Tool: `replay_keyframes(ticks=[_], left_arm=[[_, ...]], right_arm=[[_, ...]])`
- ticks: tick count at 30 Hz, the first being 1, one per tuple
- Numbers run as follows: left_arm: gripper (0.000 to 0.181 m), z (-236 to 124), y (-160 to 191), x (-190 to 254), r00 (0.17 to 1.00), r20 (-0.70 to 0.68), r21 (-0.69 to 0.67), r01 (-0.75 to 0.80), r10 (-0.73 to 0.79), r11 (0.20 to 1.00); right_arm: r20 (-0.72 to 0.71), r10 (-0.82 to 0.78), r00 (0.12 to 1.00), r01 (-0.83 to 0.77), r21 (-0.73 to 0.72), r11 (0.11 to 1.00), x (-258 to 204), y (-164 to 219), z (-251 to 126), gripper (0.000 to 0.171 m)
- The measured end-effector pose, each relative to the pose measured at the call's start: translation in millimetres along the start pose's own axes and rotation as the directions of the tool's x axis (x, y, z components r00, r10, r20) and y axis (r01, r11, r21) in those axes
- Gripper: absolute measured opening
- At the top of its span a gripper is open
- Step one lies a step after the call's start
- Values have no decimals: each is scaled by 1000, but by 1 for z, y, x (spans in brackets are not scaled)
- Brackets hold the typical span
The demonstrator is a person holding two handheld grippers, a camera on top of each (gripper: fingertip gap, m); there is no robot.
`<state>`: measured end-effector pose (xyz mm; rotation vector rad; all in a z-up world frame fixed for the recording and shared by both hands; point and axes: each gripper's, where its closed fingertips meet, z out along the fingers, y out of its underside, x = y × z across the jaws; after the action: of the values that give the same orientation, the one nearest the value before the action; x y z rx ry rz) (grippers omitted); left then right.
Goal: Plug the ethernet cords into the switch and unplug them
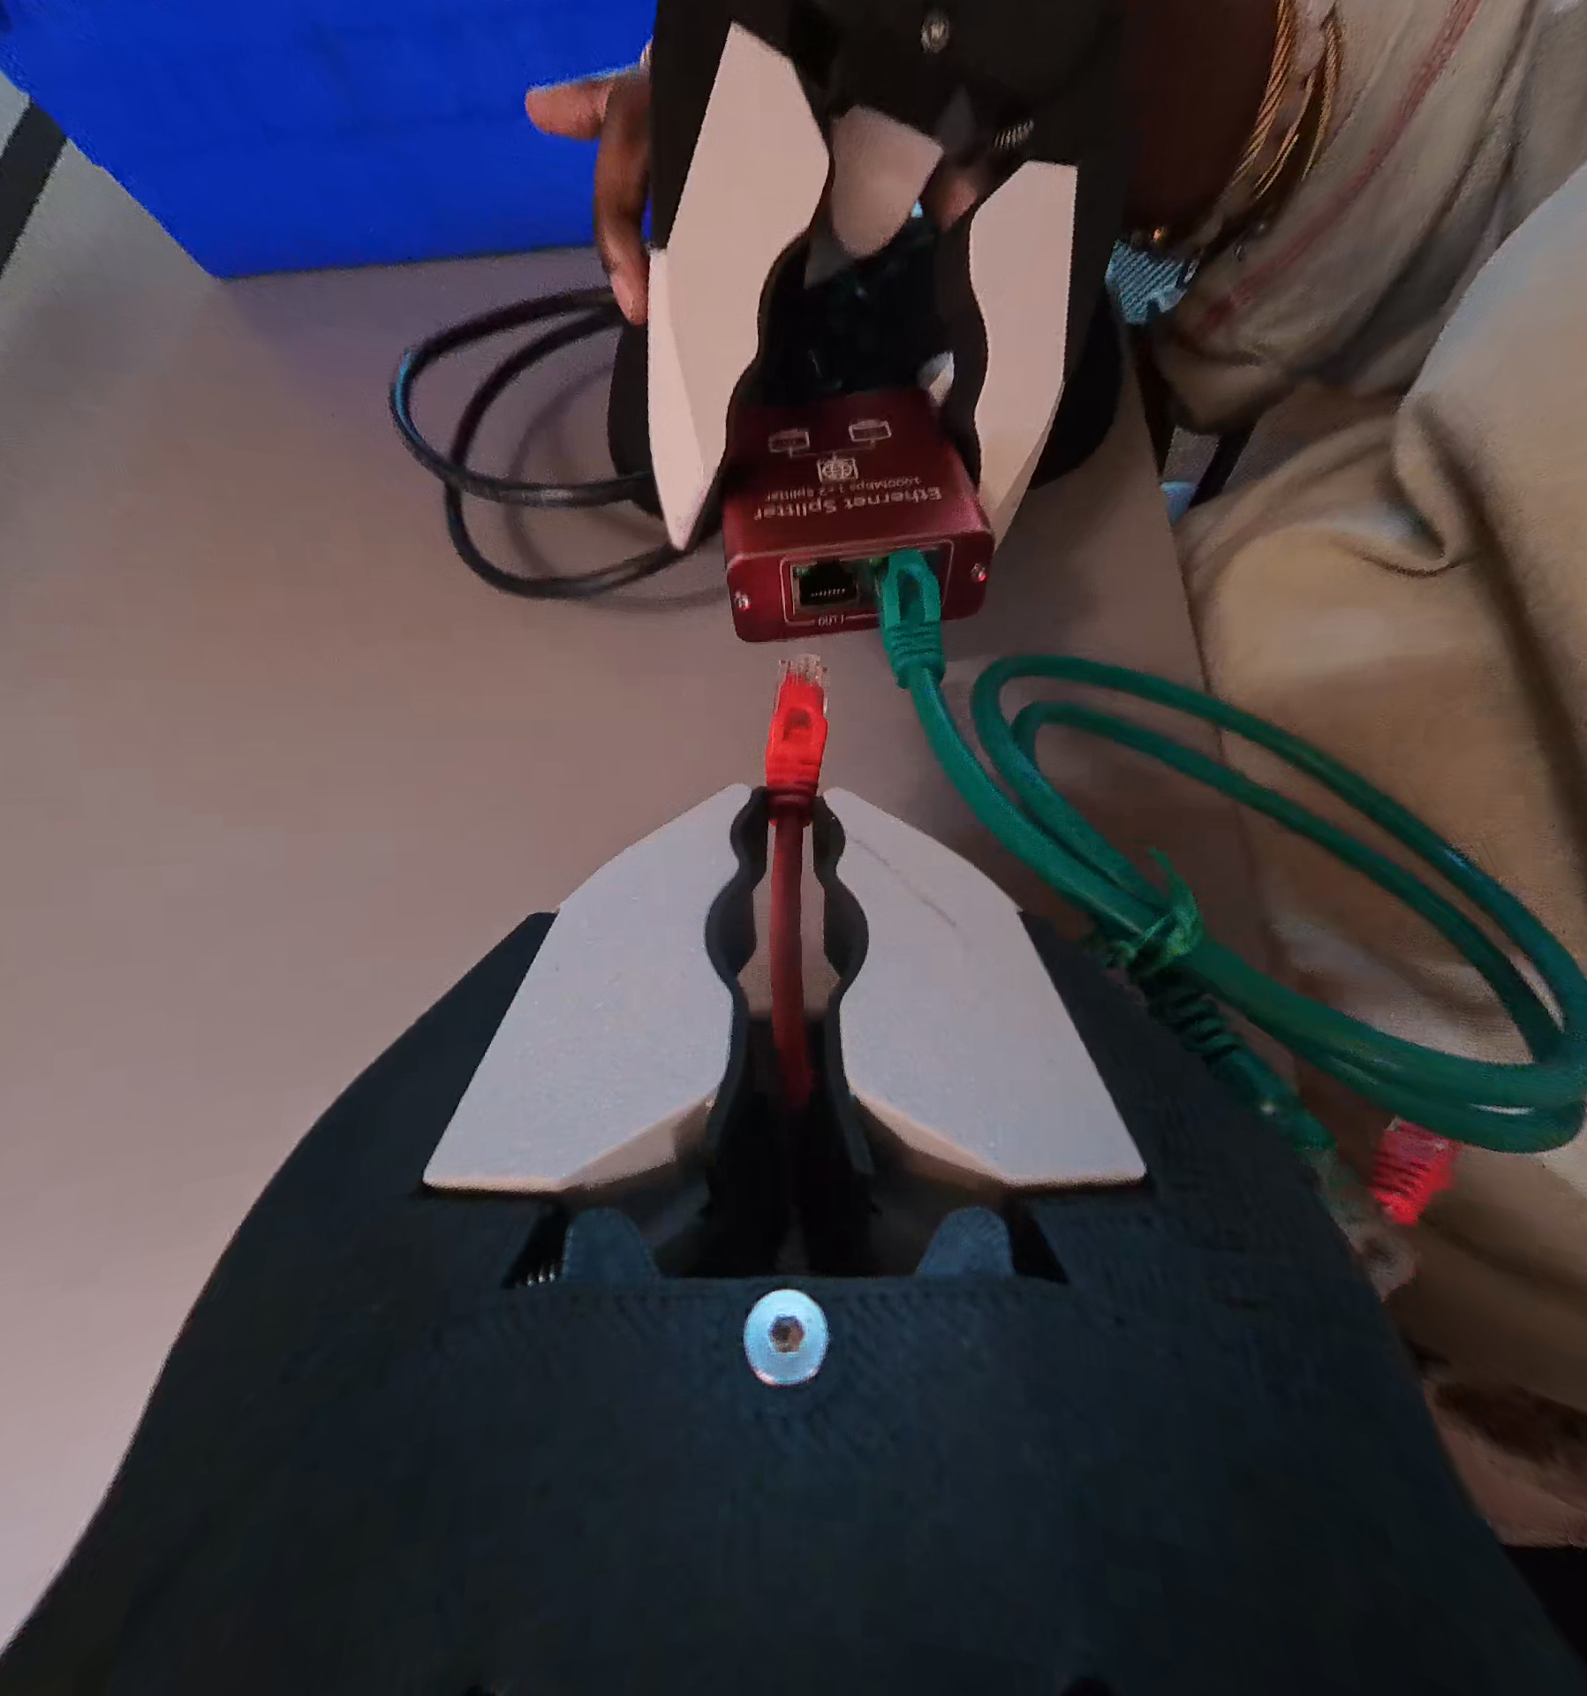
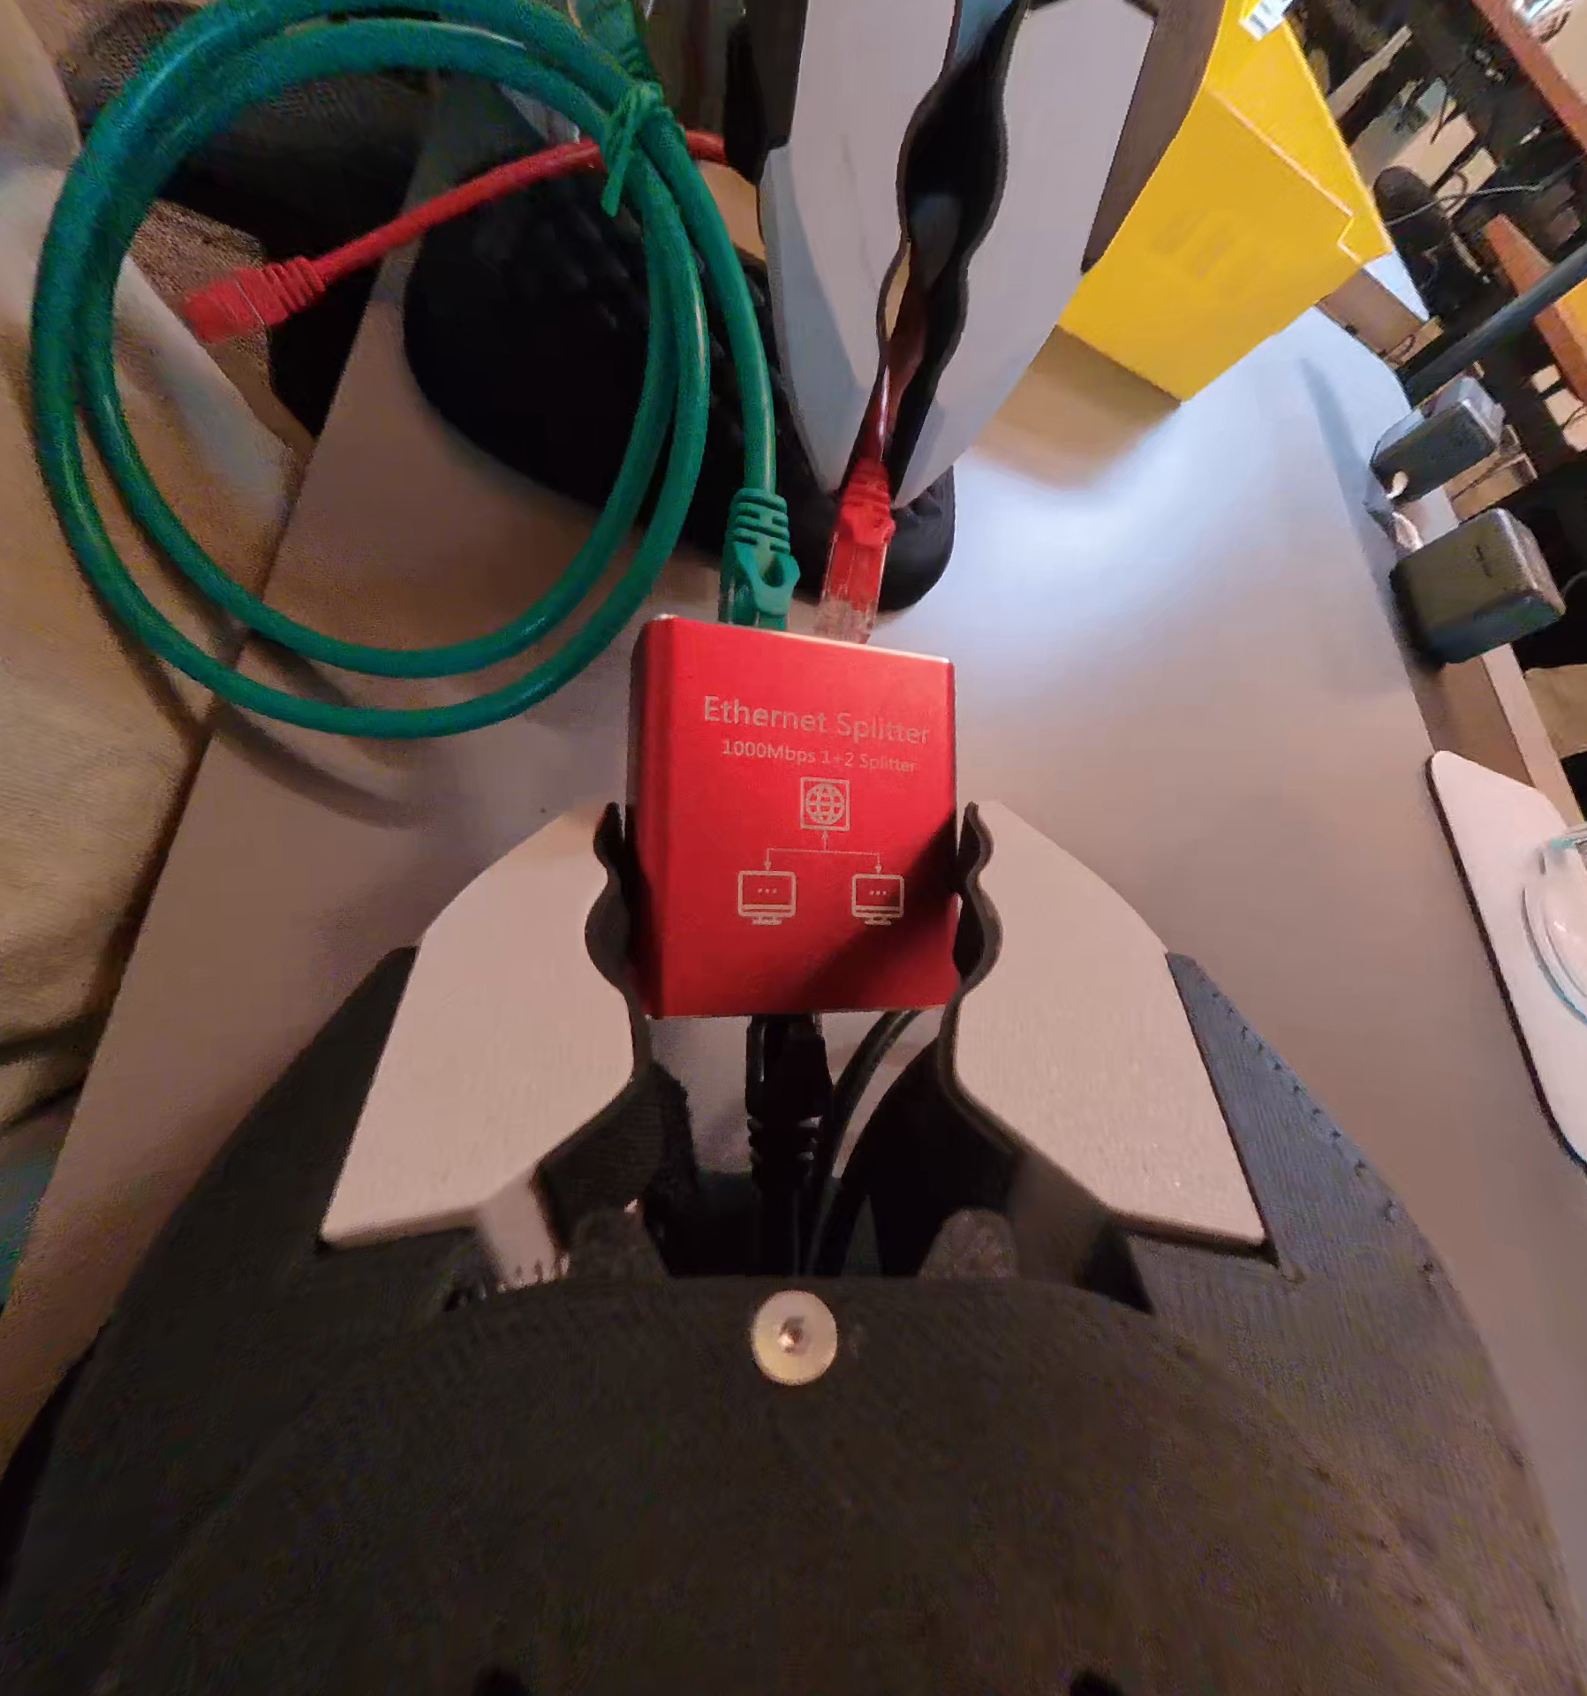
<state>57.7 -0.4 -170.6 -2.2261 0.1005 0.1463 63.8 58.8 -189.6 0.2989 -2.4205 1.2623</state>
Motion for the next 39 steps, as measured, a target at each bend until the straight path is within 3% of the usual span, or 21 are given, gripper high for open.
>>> replay_keyframes(ticks=[4,13,22,26,39], left_arm=[[9,-5,-16,3,999,22,79,39,-41,996],[9,-2,-10,5,994,103,20,32,-34,999],[10,-11,2,-6,989,149,-149,9,13,989],[10,-12,-11,1,996,94,-75,22,-14,997],[9,-9,-6,5,996,84,-181,-6,21,983]], right_arm=[[-17,-9,1000,9,-18,1000,1,-2,3,70],[-23,4,1000,-4,-35,999,1,-5,8,70],[-23,6,1000,-7,-15,1000,0,-10,10,71],[-35,15,999,-16,-1,1000,3,-13,9,70],[-58,13,998,-15,-28,999,4,-14,11,70]])
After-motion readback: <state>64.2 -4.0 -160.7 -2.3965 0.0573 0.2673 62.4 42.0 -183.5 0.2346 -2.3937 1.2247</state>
